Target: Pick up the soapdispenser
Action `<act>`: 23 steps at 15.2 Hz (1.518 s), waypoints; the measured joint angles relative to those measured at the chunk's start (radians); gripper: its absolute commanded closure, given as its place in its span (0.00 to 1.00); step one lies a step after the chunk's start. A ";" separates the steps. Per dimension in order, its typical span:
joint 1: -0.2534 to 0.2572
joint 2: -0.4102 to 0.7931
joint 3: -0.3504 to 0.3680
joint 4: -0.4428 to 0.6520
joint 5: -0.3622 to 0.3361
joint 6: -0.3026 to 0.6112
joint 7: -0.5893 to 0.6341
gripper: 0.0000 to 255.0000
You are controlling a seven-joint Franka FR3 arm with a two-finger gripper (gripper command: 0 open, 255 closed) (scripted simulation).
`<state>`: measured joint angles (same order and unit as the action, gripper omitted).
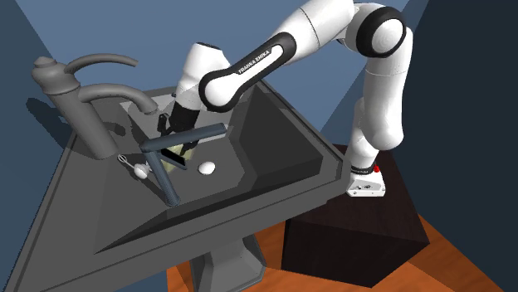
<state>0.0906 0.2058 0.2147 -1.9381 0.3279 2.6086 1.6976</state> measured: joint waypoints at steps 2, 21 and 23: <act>0.000 0.000 0.000 0.000 0.000 0.001 0.000 1.00; 0.000 -0.054 -0.011 0.089 -0.037 -0.142 0.053 1.00; 0.001 -0.063 -0.009 0.102 -0.040 -0.167 0.061 1.00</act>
<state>0.0920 0.1428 0.2052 -1.8356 0.2877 2.4421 1.7584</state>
